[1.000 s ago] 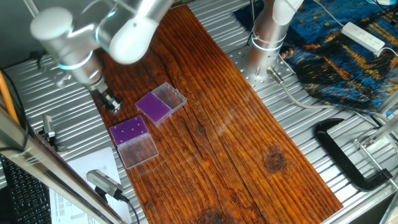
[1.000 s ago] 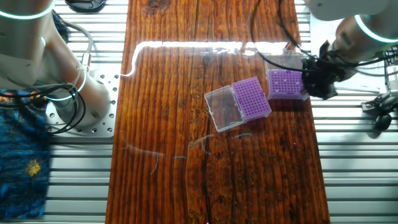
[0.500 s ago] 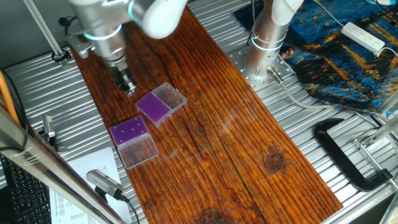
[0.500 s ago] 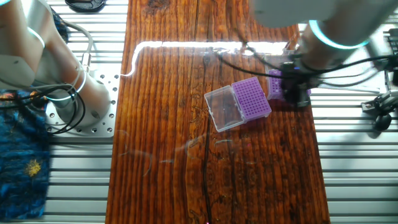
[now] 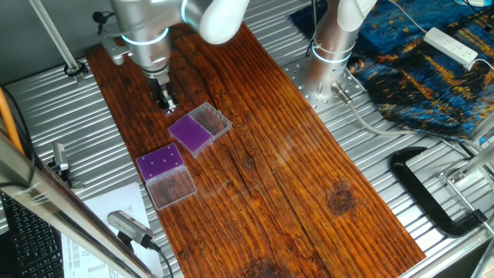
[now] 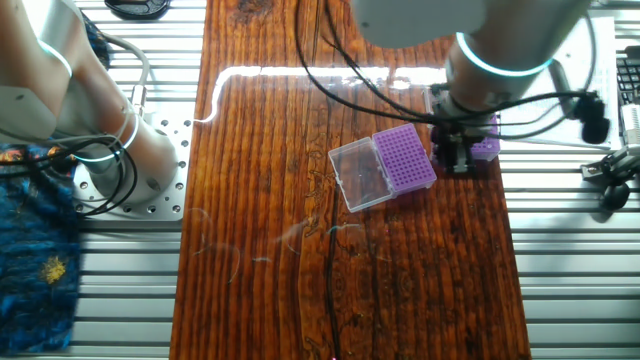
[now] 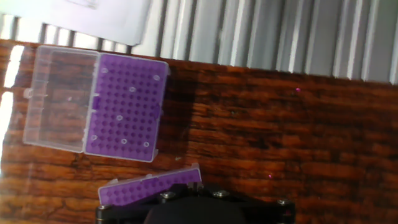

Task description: Transfer all small pipette tips from one holder to another

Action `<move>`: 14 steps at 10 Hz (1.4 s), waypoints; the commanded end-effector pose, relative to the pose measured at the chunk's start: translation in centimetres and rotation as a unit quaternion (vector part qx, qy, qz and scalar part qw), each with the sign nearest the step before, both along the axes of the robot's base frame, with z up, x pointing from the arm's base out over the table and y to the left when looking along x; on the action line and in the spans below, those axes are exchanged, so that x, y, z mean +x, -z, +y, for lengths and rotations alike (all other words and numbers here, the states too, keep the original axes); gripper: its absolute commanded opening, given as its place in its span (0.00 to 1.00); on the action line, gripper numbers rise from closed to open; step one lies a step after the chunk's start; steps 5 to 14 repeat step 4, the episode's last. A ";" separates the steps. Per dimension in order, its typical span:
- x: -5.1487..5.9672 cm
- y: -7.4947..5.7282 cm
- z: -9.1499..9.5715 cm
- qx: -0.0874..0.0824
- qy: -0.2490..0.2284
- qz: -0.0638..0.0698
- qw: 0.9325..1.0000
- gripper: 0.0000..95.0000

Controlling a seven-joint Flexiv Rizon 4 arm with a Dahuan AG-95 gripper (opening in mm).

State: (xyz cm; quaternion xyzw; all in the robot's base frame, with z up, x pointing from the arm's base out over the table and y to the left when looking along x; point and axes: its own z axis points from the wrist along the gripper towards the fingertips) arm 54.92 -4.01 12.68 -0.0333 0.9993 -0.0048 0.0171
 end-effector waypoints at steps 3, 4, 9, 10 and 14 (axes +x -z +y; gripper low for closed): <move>0.1 0.0 0.0 -0.016 -0.015 0.002 1.000 0.00; 0.1 0.0 0.0 -0.015 -0.015 0.002 1.000 0.00; 0.1 0.0 0.0 -0.015 -0.015 0.002 1.000 0.00; 0.1 0.0 0.0 -0.015 -0.015 0.002 1.000 0.00; 0.1 0.0 0.0 -0.015 -0.015 0.002 1.000 0.00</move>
